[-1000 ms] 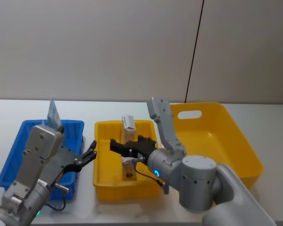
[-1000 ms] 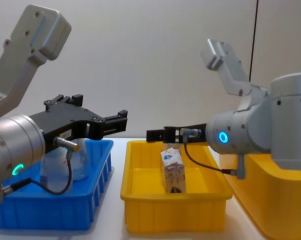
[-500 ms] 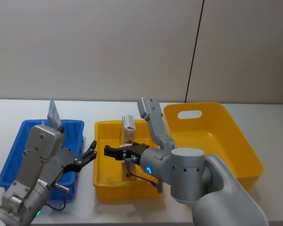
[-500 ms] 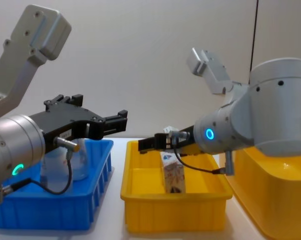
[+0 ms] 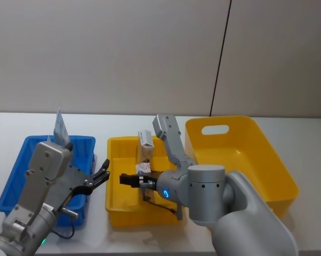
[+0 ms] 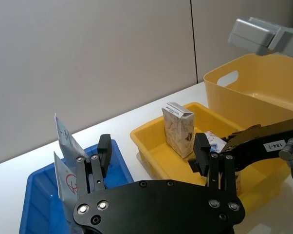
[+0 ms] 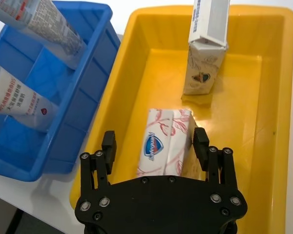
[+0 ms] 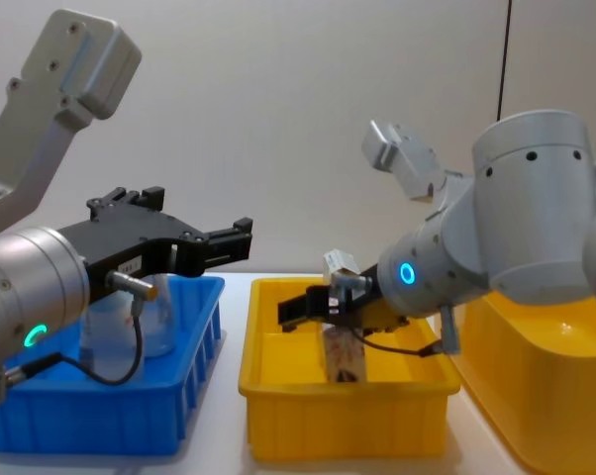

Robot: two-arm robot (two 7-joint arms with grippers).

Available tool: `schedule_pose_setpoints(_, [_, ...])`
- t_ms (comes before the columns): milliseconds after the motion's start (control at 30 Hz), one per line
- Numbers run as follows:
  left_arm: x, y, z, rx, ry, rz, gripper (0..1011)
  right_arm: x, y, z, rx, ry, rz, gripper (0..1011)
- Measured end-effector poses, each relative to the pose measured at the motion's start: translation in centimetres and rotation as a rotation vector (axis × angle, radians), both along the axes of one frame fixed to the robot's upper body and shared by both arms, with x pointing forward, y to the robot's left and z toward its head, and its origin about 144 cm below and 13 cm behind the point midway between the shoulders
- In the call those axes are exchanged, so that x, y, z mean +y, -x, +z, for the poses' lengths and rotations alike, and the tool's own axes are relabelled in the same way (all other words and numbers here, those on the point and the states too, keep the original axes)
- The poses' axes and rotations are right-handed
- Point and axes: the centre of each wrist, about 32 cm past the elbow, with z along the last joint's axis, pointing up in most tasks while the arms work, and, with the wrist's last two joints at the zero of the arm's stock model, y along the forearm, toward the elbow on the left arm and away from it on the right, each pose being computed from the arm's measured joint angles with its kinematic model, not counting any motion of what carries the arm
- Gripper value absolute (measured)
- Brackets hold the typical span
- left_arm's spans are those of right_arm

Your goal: Bimanual collaborative sorting of washing and personal care products

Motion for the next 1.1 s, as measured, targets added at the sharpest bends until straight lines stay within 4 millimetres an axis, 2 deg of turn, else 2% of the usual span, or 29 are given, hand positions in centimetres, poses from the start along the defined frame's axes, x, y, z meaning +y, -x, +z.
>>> schedule_pose_setpoints(300, [0.0,0.0,0.0,0.0,0.0,0.0,1001,0.1,-0.4,-0.2,0.04,0.006,0.0,750])
schedule_pose_setpoints(333, [0.0,0.0,0.0,0.0,0.0,0.0,1001,0.1,-0.4,-0.2,0.045,0.008,0.0,695])
schedule_pose_setpoints(567, [0.0,0.0,0.0,0.0,0.0,0.0,1001,0.2,-0.5,0.1,0.051,0.01,0.001,513])
schedule_pose_setpoints(600, [0.0,0.0,0.0,0.0,0.0,0.0,1001,0.2,-0.5,0.2,0.049,0.01,0.001,452])
schedule_pose_setpoints(667, [0.0,0.0,0.0,0.0,0.0,0.0,1001,0.2,-0.4,0.4,0.043,0.009,0.001,417])
schedule_pose_setpoints(700, [0.0,0.0,0.0,0.0,0.0,0.0,1001,0.2,-0.4,0.6,0.035,0.007,0.0,367])
schedule_pose_setpoints(1100, [0.0,0.0,0.0,0.0,0.0,0.0,1001,-0.1,0.3,2.9,-0.048,-0.018,-0.009,339])
